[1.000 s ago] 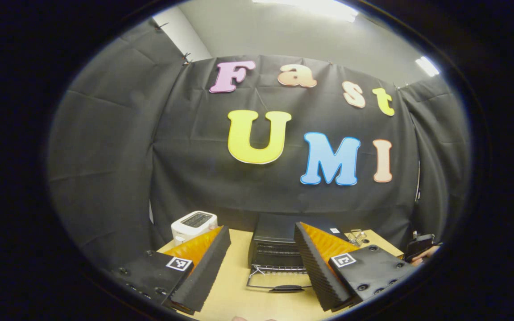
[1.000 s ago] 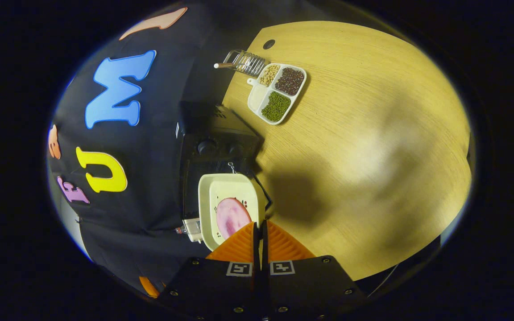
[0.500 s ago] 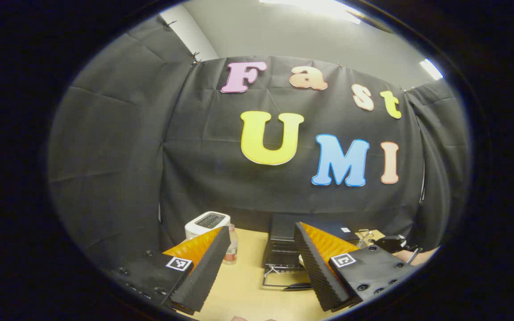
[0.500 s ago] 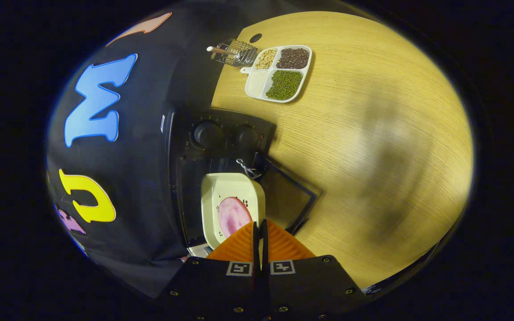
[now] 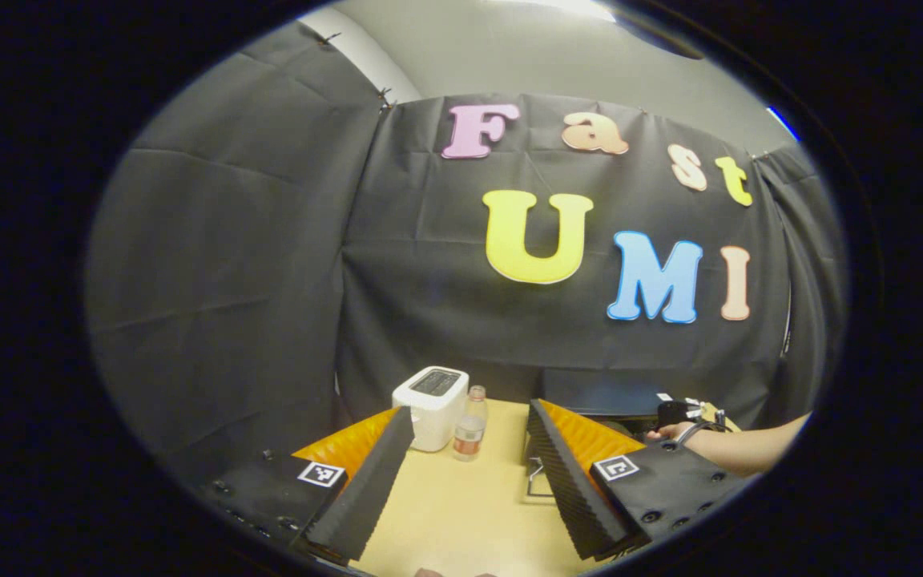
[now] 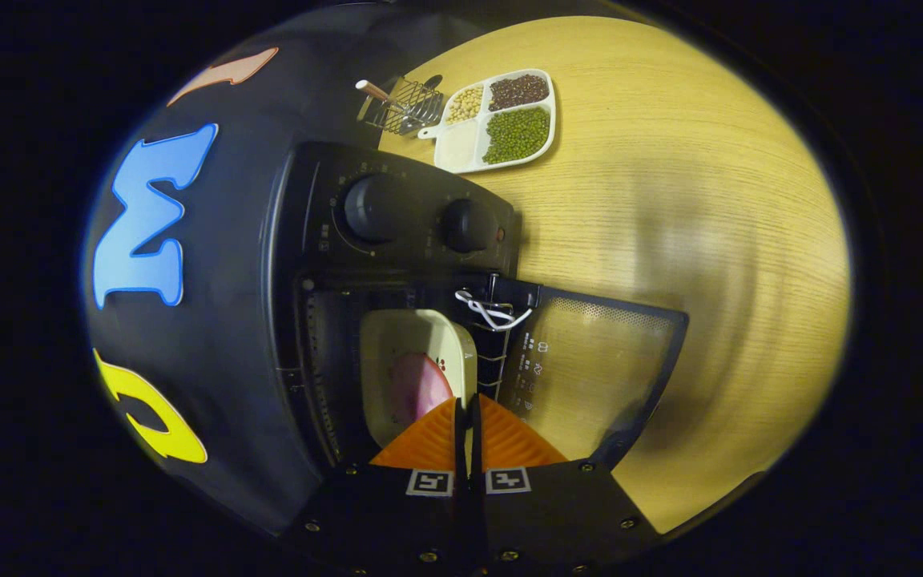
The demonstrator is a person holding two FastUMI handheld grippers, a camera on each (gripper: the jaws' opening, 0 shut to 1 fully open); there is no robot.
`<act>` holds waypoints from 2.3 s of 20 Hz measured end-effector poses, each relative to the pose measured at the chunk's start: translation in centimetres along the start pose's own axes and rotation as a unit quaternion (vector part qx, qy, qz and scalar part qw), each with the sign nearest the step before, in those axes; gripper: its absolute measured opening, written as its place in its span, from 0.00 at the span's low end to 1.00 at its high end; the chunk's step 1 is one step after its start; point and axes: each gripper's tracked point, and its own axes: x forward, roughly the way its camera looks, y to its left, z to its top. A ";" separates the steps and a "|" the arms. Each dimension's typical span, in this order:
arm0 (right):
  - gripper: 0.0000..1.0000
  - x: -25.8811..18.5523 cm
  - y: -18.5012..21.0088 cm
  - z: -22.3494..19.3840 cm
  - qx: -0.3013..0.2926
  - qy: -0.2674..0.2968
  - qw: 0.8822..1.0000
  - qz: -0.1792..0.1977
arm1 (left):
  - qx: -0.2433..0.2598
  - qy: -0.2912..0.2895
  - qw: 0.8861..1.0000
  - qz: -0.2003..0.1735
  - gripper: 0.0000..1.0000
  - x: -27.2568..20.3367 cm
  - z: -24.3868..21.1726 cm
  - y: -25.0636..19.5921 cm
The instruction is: Open the electric oven with the left hand, put the food in, and close the electric oven.
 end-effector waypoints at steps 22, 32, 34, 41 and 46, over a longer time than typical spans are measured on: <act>0.52 -5.5 -2.6 0.9 -0.295 0.046 0.953 0.049 | -0.008 -0.004 0.998 -0.063 1.00 3.3 0.0 -8.0; 0.52 -18.2 -3.0 12.8 -0.549 -0.094 0.825 0.094 | -0.004 0.013 0.986 -0.169 1.00 3.8 -1.8 -20.4; 0.53 -21.6 -1.0 14.1 -0.556 -0.126 0.812 0.128 | 0.001 0.015 0.984 -0.180 0.97 3.6 -2.0 -22.0; 0.52 -34.1 5.4 17.2 -0.591 -0.259 0.727 0.233 | 0.016 -0.012 0.979 -0.205 1.00 2.5 0.5 -26.5; 0.68 -38.3 6.0 17.7 -0.600 -0.295 0.696 0.262 | 0.021 0.003 0.979 -0.201 1.00 3.0 -0.2 -28.0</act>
